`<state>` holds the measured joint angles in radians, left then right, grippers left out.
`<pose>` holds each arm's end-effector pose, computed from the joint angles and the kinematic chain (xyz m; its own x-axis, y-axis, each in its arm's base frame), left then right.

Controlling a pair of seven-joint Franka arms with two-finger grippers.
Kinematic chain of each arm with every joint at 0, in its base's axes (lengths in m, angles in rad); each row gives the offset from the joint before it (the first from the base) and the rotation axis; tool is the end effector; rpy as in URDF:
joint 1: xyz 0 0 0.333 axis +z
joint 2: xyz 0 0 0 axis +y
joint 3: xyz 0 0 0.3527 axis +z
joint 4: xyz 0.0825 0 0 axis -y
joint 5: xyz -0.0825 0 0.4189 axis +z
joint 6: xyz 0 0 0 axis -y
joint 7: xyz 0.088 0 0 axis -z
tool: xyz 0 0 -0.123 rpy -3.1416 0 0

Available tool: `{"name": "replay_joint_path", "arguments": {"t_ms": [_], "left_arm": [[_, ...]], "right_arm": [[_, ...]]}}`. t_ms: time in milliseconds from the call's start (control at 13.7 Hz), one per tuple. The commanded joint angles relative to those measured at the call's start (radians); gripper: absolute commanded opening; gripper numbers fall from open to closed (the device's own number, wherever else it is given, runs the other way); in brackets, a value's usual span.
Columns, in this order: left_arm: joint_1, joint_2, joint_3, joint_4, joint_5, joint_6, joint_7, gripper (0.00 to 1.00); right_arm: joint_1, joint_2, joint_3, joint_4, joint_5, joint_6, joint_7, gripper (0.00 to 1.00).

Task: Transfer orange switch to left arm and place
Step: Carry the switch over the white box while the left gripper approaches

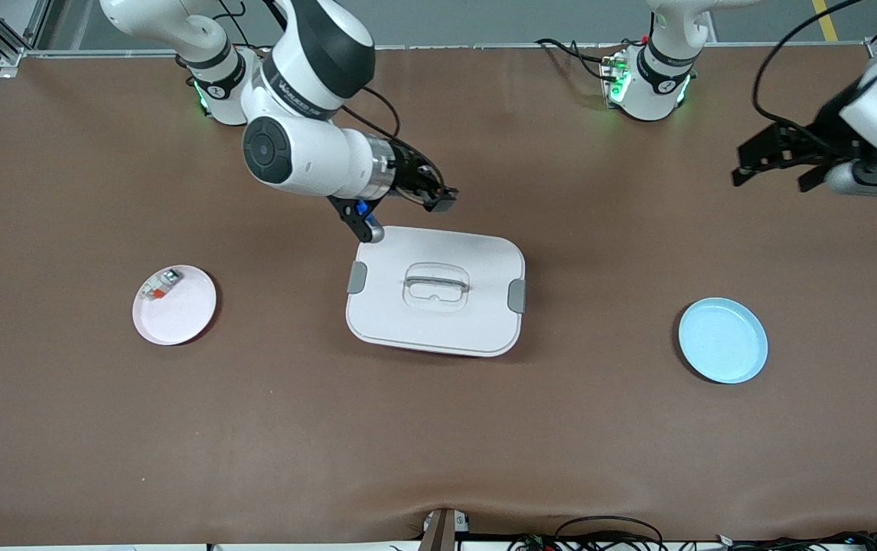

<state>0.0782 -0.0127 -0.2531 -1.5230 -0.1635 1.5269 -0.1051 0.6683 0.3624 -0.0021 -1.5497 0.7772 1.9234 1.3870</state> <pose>0.5686 -0.1225 0.6743 0.9969 -0.0782 -0.0001 -0.0772 -0.9841 0.1602 0.5307 0.4933 0.4720 0.4184 -0.6196 -0.6642 -0.8475 -0.5293 -0.0401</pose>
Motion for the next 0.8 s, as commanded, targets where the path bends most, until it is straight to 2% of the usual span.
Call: {"name": "replay_joint_path", "arguments": {"t_ms": [0,365,511,730], "left_arm": [[0.005,-0.006,-0.047,-0.049,-0.08,0.08,-0.005,1.0],[0.003,-0.009,-0.121,-0.178,-0.249,0.321,-0.005,1.0],[0.002,-0.009,-0.124,-0.209,-0.336,0.346,0.001,1.0],[0.005,-0.027,-0.135,-0.258,-0.396,0.357,0.039,1.0]], "right_arm": [[0.022,0.072,-0.013,0.121,0.091,0.031,0.099,0.14],[0.083,0.118,-0.013,0.18,0.22,0.236,0.17,0.14],[0.109,0.131,-0.013,0.18,0.302,0.328,0.191,0.14],[0.135,0.147,-0.013,0.189,0.37,0.426,0.194,0.14]]}}
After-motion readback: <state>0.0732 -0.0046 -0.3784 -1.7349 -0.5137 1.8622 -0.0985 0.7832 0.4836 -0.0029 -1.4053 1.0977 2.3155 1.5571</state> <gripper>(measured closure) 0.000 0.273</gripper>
